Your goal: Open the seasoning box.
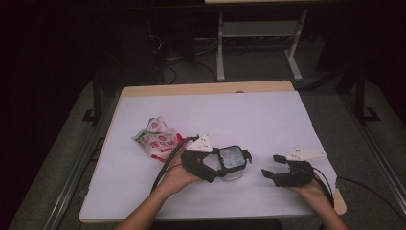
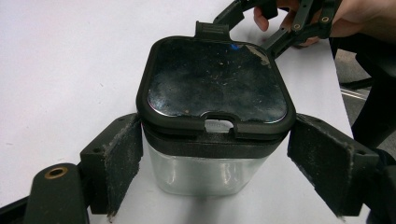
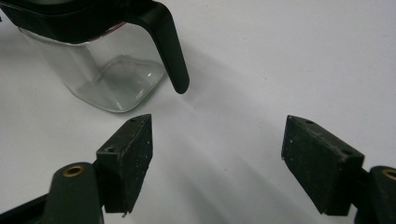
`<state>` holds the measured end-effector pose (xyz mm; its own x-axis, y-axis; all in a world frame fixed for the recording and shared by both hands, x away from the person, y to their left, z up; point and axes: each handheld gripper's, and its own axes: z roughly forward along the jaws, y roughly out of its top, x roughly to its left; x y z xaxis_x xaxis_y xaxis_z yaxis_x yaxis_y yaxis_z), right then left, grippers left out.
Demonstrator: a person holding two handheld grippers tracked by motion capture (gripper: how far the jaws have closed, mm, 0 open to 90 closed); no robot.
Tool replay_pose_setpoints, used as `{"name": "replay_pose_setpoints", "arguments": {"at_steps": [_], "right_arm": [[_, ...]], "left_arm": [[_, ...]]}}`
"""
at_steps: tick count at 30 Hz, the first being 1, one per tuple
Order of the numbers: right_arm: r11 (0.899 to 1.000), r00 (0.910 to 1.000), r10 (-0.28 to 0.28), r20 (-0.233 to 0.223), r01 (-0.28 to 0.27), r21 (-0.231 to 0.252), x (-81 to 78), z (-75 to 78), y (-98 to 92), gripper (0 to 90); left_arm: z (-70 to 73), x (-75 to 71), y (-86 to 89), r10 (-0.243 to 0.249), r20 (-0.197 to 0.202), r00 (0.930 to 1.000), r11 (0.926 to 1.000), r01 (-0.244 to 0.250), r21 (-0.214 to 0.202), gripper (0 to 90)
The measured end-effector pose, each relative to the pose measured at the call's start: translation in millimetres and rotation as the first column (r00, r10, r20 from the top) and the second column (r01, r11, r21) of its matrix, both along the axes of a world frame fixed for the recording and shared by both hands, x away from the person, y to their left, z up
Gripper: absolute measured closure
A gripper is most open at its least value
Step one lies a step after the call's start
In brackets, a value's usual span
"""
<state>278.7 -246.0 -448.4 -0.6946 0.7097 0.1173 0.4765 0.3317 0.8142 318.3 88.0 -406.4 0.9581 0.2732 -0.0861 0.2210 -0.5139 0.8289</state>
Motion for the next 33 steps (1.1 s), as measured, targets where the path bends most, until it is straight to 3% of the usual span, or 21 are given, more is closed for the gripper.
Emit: {"name": "replay_pose_setpoints", "arguments": {"at_steps": [7,12,19,20,28,33], "right_arm": [[1.0,1.0,-0.001,-0.001,0.001,0.001,0.2,0.5,0.1,24.3],[1.0,1.0,0.001,0.001,-0.001,-0.001,0.6,-0.5,0.0,24.3],[1.0,1.0,0.002,0.004,-0.002,0.003,1.1,-0.1,0.2,24.3],[1.0,1.0,0.002,-0.003,-0.002,0.004,0.7,-0.4,0.8,24.3],[1.0,1.0,0.003,-0.003,-0.003,0.007,0.9,-0.9,-0.6,24.3],[1.0,0.9999,-0.008,-0.009,0.008,0.014,1.1,-0.3,-1.2,24.3]], "left_arm": [[2.4,-1.3,0.4,0.003,0.01,0.9999,1.0,-0.003,-0.003,18.6],[7.8,-2.7,1.3,0.006,0.033,0.9994,0.9996,-0.005,-0.026,20.6],[11.4,-3.1,2.7,0.001,0.034,0.9994,0.9989,0.0,-0.047,22.0],[11.9,-2.8,3.2,-0.017,0.019,0.9997,0.9969,0.018,-0.077,27.4],[10.6,-2.2,-1.0,-0.043,0.031,0.9986,0.9965,0.045,-0.07,34.2],[13.1,-0.9,-0.7,-0.067,0.033,0.9972,0.9947,0.069,-0.076,48.7]]}}
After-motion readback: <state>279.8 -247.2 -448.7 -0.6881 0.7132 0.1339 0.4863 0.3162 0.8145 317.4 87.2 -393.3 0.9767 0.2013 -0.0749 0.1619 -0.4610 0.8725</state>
